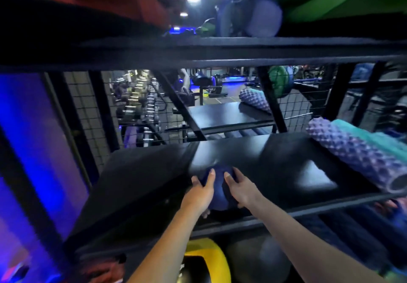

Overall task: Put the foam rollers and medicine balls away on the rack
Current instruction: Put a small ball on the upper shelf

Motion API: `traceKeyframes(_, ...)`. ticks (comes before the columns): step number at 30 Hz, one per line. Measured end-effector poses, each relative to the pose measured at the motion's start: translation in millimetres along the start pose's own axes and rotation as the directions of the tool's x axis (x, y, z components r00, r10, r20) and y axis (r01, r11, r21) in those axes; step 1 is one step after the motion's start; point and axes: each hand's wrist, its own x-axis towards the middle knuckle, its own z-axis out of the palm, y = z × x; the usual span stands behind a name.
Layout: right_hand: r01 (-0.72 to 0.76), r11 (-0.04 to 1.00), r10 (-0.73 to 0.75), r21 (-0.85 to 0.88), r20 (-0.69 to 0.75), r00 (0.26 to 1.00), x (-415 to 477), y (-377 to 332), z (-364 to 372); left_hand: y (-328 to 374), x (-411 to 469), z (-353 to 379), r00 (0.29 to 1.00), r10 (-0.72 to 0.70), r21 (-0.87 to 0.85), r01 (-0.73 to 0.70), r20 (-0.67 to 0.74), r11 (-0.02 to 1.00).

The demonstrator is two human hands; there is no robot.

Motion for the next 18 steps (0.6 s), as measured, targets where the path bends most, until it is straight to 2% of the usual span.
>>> traceKeyframes(4,-0.019,0.987,0.03,-0.161,0.064,0.997,24,31,-8,16,14,24,1.0,0.02,0.25,-0.017,-0.01,0.968)
traceKeyframes(8,-0.012,0.987,0.031,-0.158,0.118,0.993,46,42,-12,25,30,37,0.994,0.046,0.37,-0.006,-0.101,0.929)
traceKeyframes(14,0.082,0.987,-0.064,-0.137,0.131,0.989,72,40,-10,29,49,38,0.986,-0.071,0.277,0.111,-0.15,0.954)
traceKeyframes(18,0.105,0.989,-0.088,-0.101,0.163,0.983,81,43,-7,26,53,45,0.983,-0.097,0.171,0.124,-0.158,0.978)
